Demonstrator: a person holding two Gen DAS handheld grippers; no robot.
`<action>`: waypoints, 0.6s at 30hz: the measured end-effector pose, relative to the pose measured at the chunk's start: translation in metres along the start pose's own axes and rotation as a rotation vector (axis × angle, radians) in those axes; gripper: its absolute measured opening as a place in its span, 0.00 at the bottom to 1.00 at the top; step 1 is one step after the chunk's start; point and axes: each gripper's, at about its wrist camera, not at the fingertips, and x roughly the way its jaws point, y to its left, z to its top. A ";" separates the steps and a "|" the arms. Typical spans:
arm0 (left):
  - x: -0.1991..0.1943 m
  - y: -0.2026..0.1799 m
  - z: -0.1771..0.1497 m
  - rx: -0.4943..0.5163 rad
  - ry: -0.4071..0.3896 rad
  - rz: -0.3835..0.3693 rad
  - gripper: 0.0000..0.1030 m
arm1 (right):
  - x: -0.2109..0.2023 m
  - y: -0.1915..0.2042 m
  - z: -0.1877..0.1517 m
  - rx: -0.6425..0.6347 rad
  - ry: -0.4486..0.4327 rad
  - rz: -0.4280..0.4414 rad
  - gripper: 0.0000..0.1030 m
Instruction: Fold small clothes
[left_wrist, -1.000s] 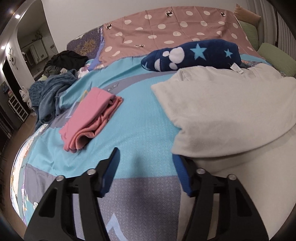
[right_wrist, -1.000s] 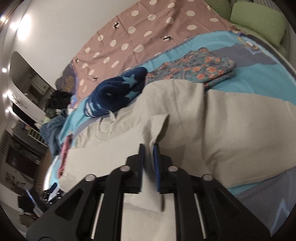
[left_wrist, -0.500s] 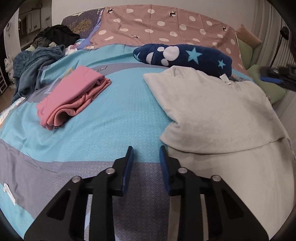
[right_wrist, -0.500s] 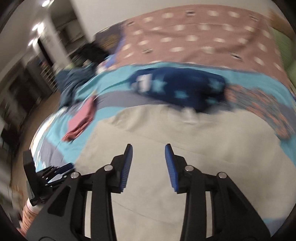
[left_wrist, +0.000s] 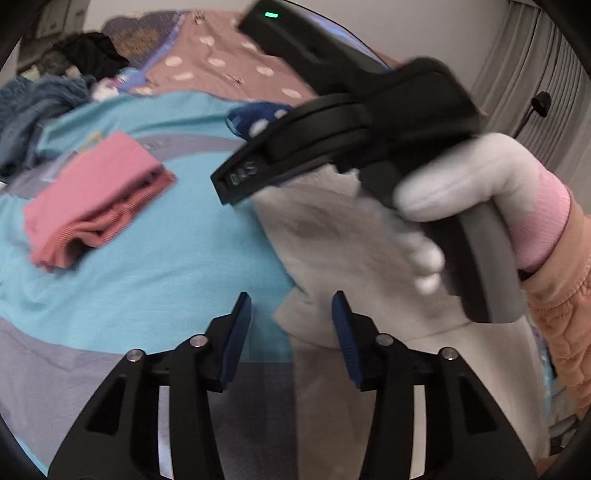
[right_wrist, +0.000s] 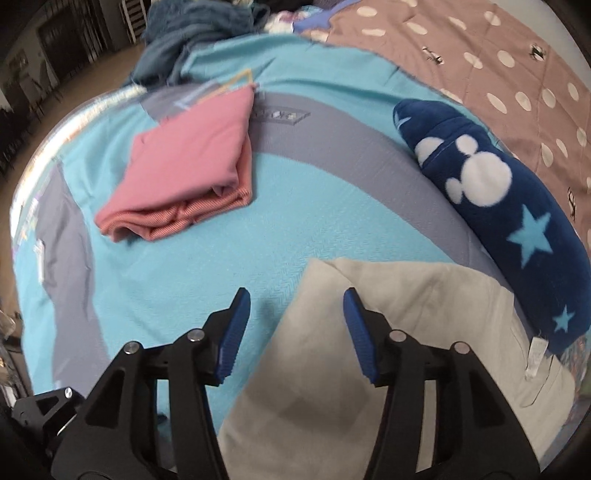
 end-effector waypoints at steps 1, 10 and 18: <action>0.007 0.002 -0.001 -0.014 0.023 -0.037 0.08 | 0.006 0.001 0.001 -0.008 0.006 -0.035 0.03; 0.005 -0.011 -0.011 0.018 0.024 0.093 0.09 | 0.005 -0.036 0.021 0.230 -0.162 0.158 0.00; -0.030 -0.012 -0.003 0.024 -0.080 0.092 0.20 | -0.093 -0.083 -0.079 0.253 -0.330 0.206 0.09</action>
